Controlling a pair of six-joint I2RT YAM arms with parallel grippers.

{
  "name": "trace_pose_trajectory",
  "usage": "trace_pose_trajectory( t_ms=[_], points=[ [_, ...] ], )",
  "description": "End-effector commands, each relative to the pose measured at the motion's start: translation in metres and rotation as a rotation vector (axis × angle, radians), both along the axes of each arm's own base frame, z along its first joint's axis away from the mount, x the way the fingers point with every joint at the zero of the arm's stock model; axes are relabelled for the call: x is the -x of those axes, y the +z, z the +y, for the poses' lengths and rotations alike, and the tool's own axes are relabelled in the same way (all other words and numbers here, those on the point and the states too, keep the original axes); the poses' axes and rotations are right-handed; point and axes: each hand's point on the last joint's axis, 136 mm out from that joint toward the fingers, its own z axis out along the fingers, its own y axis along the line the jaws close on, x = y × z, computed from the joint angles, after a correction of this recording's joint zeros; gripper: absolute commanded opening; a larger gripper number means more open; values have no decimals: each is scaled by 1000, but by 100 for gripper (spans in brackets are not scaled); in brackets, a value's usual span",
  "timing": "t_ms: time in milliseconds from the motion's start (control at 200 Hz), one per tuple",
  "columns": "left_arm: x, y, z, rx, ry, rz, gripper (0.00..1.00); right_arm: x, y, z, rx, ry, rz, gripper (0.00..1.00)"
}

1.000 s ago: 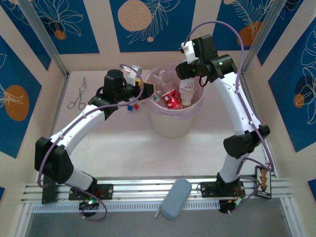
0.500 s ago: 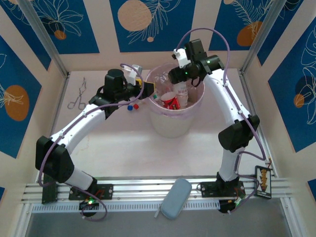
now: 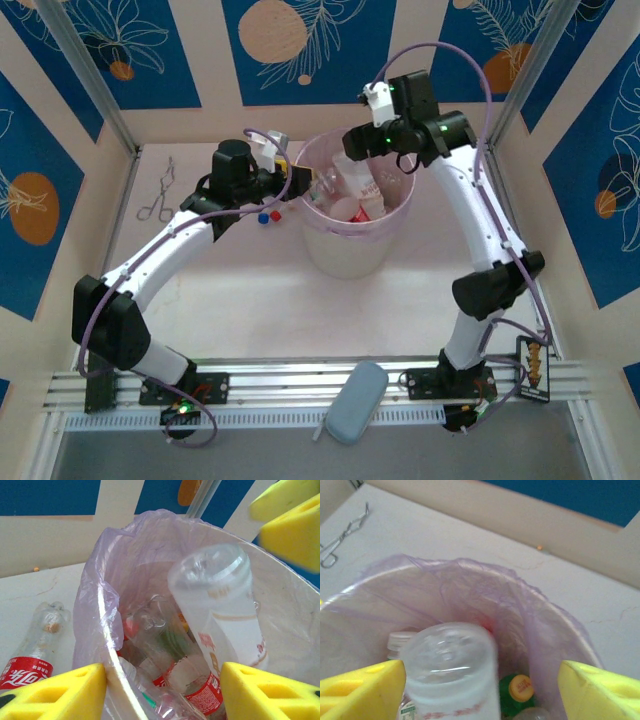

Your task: Put the plastic bottles in the bin

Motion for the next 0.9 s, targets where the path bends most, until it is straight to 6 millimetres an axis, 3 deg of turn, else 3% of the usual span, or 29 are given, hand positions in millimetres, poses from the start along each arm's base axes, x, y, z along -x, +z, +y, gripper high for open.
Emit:
trace_pose_trajectory(
  t_ms=[0, 165, 280, 490, 795, 895],
  points=[
    [5, -15, -11, -26, -34, 34, 61, 11, 23, -8, -34, -21, -36, 77],
    [5, -15, -12, -27, -35, 38, 61, 7, 9, 4, -59, 11, 7, 62],
    [4, -15, -11, -28, -31, 40, 61, 5, 0, 21, -62, 52, 33, 59],
    [3, -15, -11, -28, -26, 44, 60, -1, -50, 44, -14, 97, 146, 57],
    [2, -16, -11, -33, -23, 45, 60, 21, -96, 23, -69, 18, 210, 54],
    [2, -18, -11, -33, -24, 48, 60, 25, -101, 15, -121, 3, 231, 54]
  ],
)
